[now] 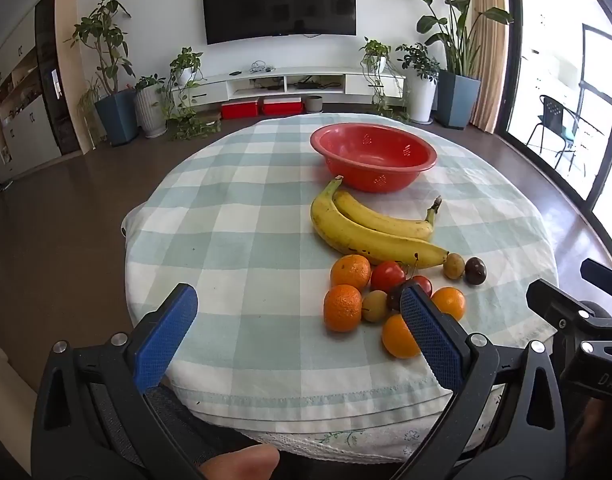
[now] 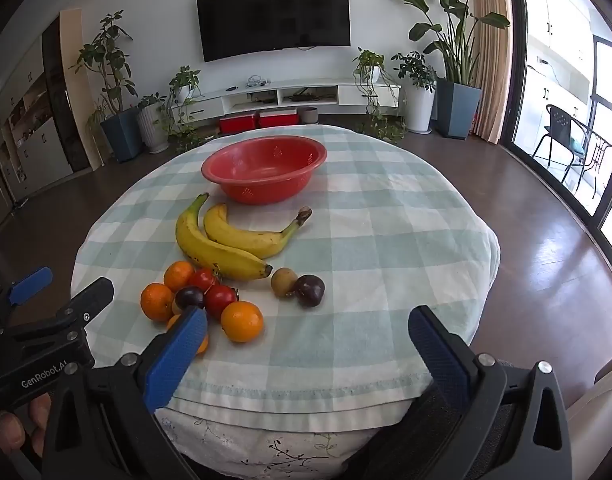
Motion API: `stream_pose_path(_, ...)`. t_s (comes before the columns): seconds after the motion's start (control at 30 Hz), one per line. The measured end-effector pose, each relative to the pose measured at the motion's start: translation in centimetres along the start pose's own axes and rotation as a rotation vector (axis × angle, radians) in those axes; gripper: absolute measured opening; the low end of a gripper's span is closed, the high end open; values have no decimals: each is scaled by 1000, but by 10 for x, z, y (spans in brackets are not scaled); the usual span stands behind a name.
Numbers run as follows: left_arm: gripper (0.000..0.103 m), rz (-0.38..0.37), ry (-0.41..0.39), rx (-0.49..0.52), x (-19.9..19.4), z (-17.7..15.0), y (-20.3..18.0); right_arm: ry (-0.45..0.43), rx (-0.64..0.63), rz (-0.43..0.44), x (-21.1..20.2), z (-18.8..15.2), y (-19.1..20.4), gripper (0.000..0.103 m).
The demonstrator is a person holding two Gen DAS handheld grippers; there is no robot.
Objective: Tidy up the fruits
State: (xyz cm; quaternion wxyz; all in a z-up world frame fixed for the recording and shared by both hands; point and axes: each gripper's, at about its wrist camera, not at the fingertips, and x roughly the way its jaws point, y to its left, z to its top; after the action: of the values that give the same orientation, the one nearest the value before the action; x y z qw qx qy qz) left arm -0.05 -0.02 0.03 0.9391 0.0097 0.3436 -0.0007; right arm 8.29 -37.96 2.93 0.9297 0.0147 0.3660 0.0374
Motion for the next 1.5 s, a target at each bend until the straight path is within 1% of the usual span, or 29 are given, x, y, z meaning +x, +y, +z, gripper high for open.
stream_pose_path(0.47, 103, 0, 6, 10, 0, -2, 0, 10, -8, -6, -1, -1, 7, 103)
stream_pose_path(0.57, 103, 1, 10, 10, 2, -5, 2, 14, -2, 0, 3, -6, 3, 103)
stream_pose_path(1.5, 103, -1, 18, 8, 4, -7, 2, 19, -2, 1, 4, -7, 4, 103)
